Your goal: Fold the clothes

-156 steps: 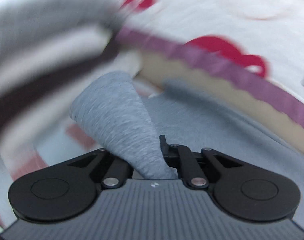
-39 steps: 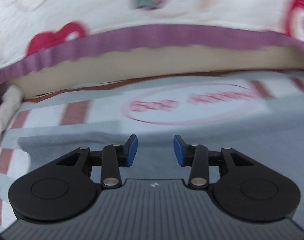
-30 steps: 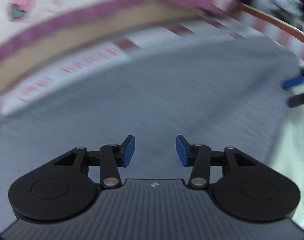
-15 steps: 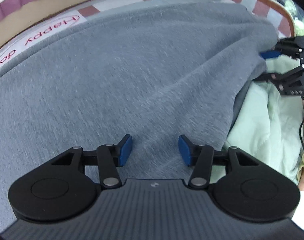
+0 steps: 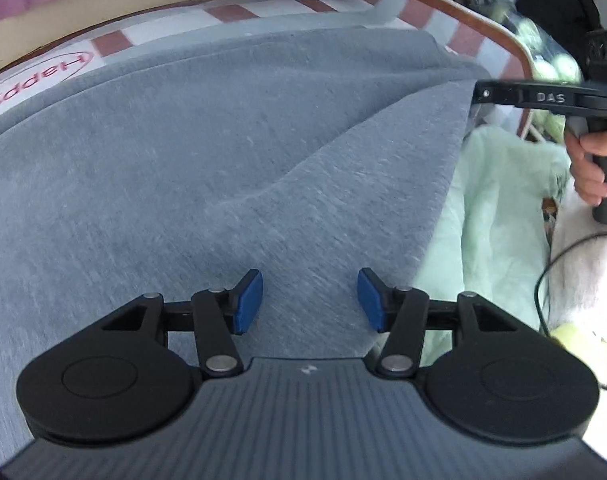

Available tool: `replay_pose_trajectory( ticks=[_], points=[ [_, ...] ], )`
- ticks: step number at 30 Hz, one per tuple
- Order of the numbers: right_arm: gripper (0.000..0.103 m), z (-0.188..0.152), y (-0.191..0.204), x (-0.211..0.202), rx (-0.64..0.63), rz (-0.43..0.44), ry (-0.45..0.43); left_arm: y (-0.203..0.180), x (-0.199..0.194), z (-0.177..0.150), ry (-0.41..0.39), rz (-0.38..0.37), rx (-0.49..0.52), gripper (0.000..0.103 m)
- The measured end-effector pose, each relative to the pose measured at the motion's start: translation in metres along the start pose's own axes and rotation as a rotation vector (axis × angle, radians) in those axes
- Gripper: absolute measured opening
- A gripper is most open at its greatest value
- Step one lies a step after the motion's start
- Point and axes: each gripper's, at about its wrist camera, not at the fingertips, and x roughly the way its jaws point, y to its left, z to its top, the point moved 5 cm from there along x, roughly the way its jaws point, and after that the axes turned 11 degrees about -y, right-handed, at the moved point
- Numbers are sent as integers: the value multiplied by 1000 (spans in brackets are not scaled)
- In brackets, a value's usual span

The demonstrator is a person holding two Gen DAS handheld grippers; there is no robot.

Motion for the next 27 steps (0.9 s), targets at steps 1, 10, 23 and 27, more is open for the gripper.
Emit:
replay_pose_trajectory(
  ticks=[1, 10, 23, 27],
  points=[
    [7, 1, -6, 8, 43, -6, 16, 1, -5, 1, -5, -1, -22, 52],
    [13, 13, -23, 42, 148, -30, 49, -16, -34, -4, -57, 62, 174, 64],
    [62, -19, -25, 8, 201, -136, 94, -14, -2, -3, -19, 271, 326, 12],
    [65, -41, -24, -2, 295, -163, 91, -15, -8, -1, -52, 272, 306, 12]
  ],
)
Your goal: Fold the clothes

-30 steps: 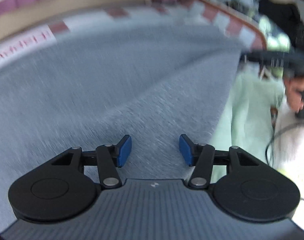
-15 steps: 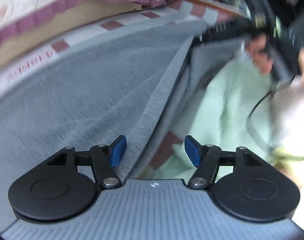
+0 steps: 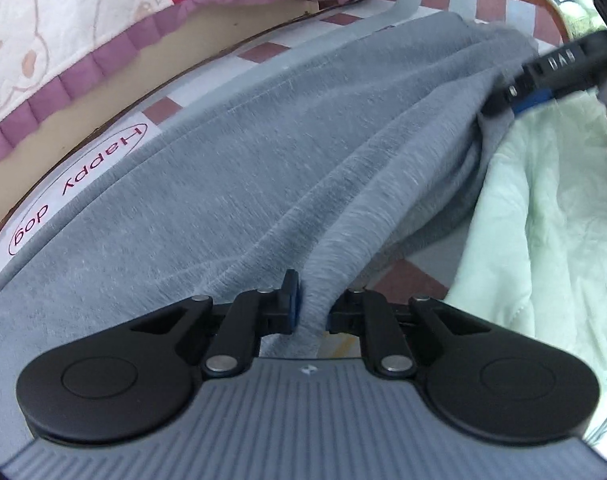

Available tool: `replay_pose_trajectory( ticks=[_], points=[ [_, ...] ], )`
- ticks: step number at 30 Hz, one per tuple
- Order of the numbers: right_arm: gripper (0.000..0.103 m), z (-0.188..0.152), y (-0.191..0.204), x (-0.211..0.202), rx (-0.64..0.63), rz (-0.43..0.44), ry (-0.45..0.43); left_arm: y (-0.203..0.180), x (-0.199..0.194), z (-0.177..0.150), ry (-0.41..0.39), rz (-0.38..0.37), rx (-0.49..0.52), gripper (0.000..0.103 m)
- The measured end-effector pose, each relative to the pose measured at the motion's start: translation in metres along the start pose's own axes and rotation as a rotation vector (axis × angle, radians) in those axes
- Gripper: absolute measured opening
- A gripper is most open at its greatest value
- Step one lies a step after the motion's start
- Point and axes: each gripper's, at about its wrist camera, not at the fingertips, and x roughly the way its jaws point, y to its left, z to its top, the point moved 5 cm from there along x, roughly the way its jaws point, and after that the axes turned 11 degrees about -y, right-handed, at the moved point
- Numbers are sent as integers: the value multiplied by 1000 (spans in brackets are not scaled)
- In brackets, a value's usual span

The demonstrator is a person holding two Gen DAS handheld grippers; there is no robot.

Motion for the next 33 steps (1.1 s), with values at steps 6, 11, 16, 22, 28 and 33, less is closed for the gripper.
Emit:
replay_pose_trajectory(
  ticks=[6, 11, 16, 22, 28, 33],
  points=[
    [71, -25, -5, 12, 259, -11, 18, 1, 1, 4, -40, 26, -5, 15],
    [6, -6, 8, 5, 239, 60, -151, 11, -15, 12, -93, 48, 19, 21],
    [3, 19, 6, -51, 119, 141, -321, 25, -40, -1, -99, 19, -7, 44],
    [3, 0, -5, -44, 173, 83, -239, 49, -41, -53, 98, 185, -58, 46],
    [4, -2, -15, -35, 220, 74, -198, 94, -74, -59, 32, 372, -213, 42],
    [6, -5, -28, -26, 320, 90, -133, 131, -77, -48, 17, 328, -376, 32]
  ],
)
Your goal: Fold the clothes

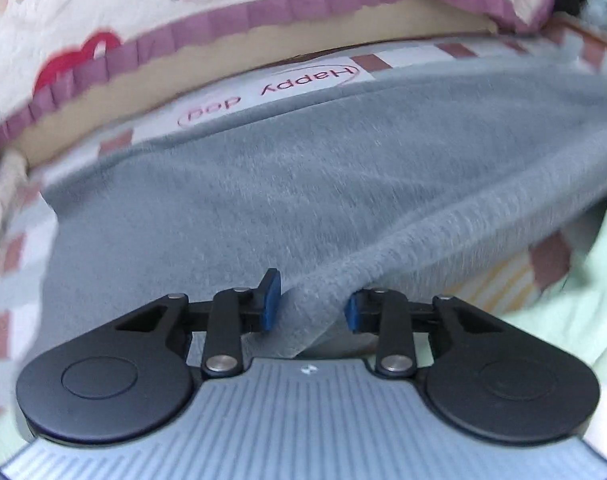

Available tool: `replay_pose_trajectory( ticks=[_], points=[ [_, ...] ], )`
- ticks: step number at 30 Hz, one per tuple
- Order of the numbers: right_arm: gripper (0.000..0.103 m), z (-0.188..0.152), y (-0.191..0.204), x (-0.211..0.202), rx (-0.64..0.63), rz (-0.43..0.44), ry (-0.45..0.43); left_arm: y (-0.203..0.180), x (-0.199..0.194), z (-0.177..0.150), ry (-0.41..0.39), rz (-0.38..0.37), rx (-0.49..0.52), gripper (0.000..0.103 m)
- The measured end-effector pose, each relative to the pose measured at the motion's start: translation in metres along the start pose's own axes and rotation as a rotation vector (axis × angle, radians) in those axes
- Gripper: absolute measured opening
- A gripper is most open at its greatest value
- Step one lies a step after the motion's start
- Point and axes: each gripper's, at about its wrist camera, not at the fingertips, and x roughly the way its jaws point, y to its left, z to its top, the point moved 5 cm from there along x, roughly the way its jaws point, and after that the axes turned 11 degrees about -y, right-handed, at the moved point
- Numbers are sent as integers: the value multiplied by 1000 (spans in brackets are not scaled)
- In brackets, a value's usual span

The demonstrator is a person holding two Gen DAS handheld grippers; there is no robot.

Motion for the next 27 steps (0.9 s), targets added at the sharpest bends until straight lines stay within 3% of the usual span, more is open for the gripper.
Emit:
replay_pose_trajectory(
  ticks=[5, 6, 9, 12, 16, 18, 19, 20, 23, 27],
  points=[
    [16, 0, -16, 5, 118, -20, 70, 32, 5, 13, 34, -85, -282, 36],
    [22, -1, -15, 4, 107, -32, 88, 37, 5, 14, 30, -88, -314, 38],
    [22, -1, 11, -7, -7, -27, 159, 41, 6, 13, 13, -74, -351, 41],
    [24, -6, 68, -24, -249, 97, 205, 46, 6, 11, -8, -82, -385, 41],
    [25, -40, 152, -18, -669, 385, 293, 52, 11, 6, -31, -66, -454, 41],
    [34, -64, 178, 3, -826, 474, 357, 57, 13, 5, -47, -49, -520, 42],
    [44, -75, 187, 17, -897, 487, 383, 60, 14, 3, -54, -37, -554, 43],
    [47, -84, 193, 31, -968, 485, 389, 63, 14, 2, -59, -21, -573, 45],
    [49, -99, 201, 64, -1149, 420, 292, 73, 10, -3, -55, 67, -545, 51],
    [55, -81, 172, 101, -958, 272, 300, 92, 5, -15, -25, 195, -495, 54]
  ],
)
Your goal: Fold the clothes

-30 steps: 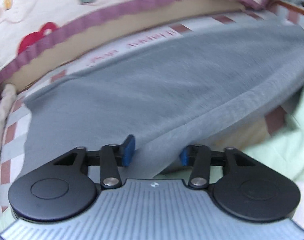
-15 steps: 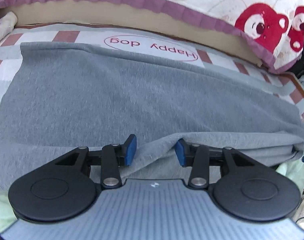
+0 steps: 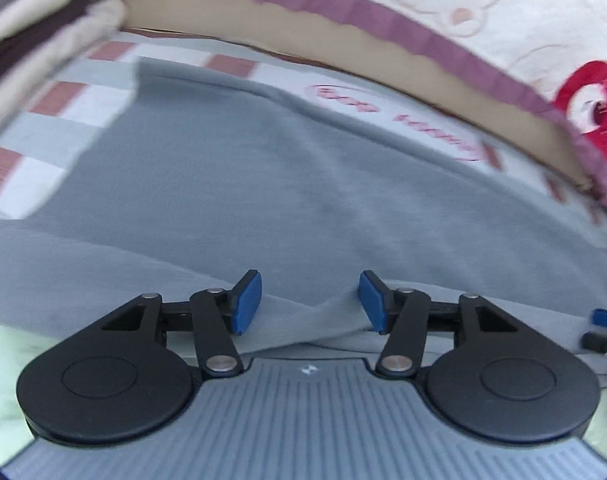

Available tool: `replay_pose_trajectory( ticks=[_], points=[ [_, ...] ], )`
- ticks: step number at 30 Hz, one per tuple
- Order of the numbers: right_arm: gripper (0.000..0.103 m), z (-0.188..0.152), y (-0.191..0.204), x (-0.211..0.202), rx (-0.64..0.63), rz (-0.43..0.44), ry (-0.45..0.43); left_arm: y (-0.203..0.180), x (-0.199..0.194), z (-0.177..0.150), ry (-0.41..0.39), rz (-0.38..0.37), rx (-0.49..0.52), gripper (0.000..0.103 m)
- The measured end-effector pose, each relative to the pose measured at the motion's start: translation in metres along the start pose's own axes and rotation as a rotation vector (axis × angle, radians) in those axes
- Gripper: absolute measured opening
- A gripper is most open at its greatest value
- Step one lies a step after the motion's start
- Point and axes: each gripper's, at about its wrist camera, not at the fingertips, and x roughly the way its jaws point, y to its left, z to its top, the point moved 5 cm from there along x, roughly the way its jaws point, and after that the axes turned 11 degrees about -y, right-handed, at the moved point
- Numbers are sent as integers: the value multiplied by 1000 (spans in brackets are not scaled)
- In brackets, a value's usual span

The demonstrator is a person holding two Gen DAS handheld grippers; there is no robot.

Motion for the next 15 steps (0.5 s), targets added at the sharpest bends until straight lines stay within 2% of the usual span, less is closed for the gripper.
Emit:
replay_pose_trajectory(
  ticks=[2, 5, 7, 10, 13, 15],
  points=[
    [55, -14, -33, 6, 120, -90, 28, 13, -1, -2, -5, 44, 7, 54],
    [54, -26, -71, 3, 291, -118, 54, 23, -8, -3, -47, 95, 13, 54],
    [55, -23, -76, -5, 332, -69, 41, 28, -14, -4, -82, 121, 17, 54],
    [55, -13, -60, -16, 296, 43, -1, 25, -32, -4, -158, 111, 52, 57],
    [55, -6, -35, -22, 230, 182, -14, 15, -47, -3, -212, 71, 116, 58],
    [55, -5, -16, -27, 143, 260, -13, 4, -53, -3, -215, 15, 145, 58]
  ],
)
